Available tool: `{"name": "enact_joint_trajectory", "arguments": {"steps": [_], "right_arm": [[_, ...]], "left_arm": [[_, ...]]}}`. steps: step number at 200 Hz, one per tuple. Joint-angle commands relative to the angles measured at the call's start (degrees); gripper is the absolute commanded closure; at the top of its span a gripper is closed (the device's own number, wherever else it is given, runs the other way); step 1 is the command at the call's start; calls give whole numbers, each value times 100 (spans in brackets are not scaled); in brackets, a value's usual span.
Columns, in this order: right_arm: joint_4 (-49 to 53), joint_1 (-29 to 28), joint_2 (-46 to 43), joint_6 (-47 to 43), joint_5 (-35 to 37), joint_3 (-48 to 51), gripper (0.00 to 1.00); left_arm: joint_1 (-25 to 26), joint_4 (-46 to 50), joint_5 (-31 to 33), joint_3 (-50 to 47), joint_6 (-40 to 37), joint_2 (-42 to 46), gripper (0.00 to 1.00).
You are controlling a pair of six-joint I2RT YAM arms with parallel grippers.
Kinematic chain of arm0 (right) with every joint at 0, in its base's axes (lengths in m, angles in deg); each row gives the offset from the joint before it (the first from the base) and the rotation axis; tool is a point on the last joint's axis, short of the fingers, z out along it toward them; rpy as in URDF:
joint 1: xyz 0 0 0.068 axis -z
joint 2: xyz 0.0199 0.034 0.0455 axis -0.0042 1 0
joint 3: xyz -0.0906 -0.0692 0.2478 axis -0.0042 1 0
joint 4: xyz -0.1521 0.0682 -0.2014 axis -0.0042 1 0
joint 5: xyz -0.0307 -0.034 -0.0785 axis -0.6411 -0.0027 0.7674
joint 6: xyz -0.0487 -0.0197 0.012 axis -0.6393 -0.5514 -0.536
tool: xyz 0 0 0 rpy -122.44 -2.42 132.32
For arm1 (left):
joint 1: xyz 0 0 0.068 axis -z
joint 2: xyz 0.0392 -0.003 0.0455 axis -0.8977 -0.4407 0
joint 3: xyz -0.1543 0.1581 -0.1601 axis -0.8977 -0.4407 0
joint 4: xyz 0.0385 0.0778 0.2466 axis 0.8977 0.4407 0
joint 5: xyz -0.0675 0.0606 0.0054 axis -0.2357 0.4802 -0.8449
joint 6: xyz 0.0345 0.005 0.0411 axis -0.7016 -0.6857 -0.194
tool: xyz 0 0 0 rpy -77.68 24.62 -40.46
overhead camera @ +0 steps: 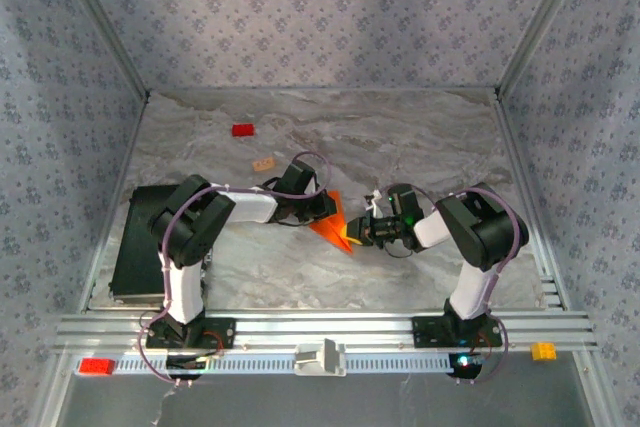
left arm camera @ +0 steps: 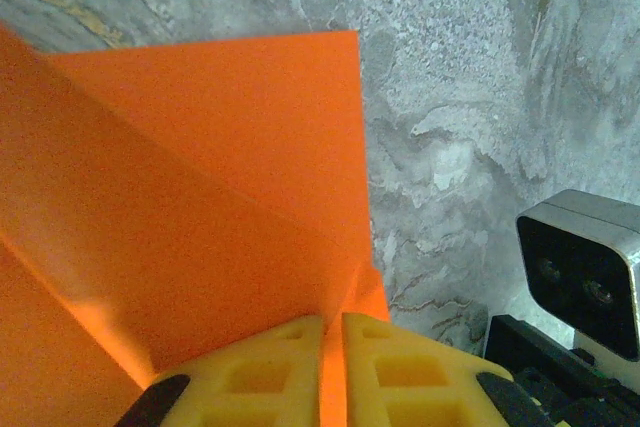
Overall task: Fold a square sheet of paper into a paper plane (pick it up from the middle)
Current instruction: Fourth fold the wing at the center of the table.
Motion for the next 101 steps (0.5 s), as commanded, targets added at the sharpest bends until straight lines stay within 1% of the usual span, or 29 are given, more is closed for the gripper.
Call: {"name": "enact_joint_trajectory", "arguments": {"steps": [1, 47, 72, 101], "right_arm": [[578, 44, 82, -184, 455, -8, 93], [1007, 31, -293, -396, 446, 41, 84], [1225, 0, -436, -553, 445, 85, 81], [1433, -66, -554, -640, 555, 123, 81]], "left_arm": [[58, 334, 0, 63, -150, -184, 87], [59, 355, 0, 55, -187, -194, 88], [58, 347, -4, 46, -199, -202, 88], [58, 349, -8, 42, -199, -188, 88]]}}
